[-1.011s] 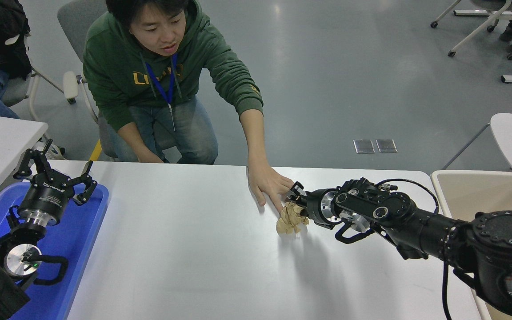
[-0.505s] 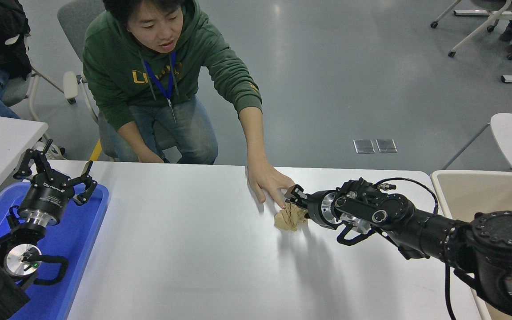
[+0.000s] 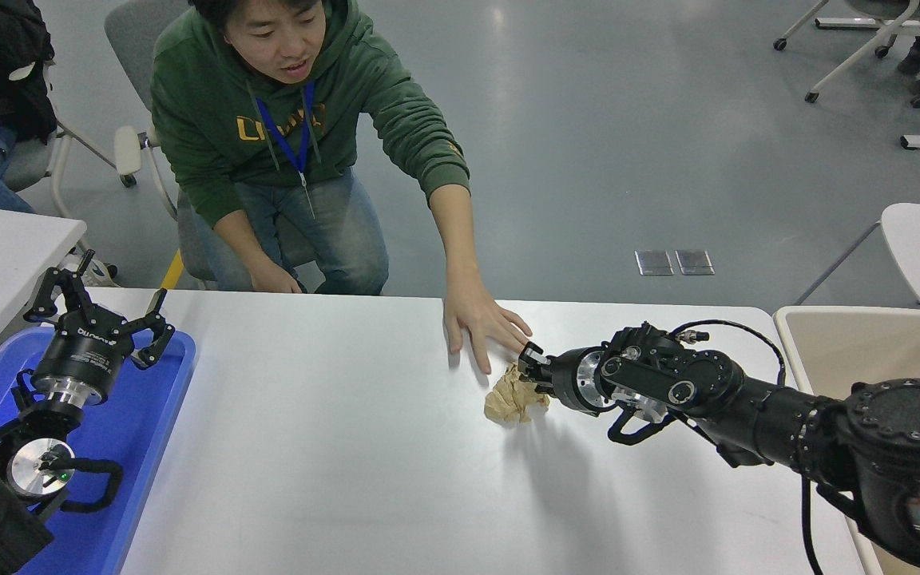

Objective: Clean the table surface

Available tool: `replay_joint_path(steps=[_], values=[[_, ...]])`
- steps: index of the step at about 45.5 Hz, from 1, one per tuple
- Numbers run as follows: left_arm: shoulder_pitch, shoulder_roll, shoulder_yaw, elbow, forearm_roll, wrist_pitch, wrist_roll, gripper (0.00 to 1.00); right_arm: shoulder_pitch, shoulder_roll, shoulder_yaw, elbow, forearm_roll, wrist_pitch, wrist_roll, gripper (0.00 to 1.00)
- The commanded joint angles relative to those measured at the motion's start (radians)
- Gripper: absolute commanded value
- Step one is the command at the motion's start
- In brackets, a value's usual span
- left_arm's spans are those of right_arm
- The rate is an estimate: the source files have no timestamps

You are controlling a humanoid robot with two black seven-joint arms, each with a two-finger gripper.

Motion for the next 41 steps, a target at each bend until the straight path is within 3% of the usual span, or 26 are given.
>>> replay_joint_path(steps=[1,23,41], values=[[0.0,0.0,0.0,0.0,0.0,0.0,0.0,1.0,0.003,0.0,-0.003,0.0,-0.002,0.007,-0.005,0.0],[0.0,0.0,0.0,0.0,0.0,0.0,0.0,1.0,0.064,0.0,-0.009,0.03,0.019,0.019,-0.009,0.0],[0.0,0.0,0.0,0.0,0.0,0.0,0.002,1.0,0.147,-0.027,-0.009,0.207,0.079,0.019,-0.009,0.0]])
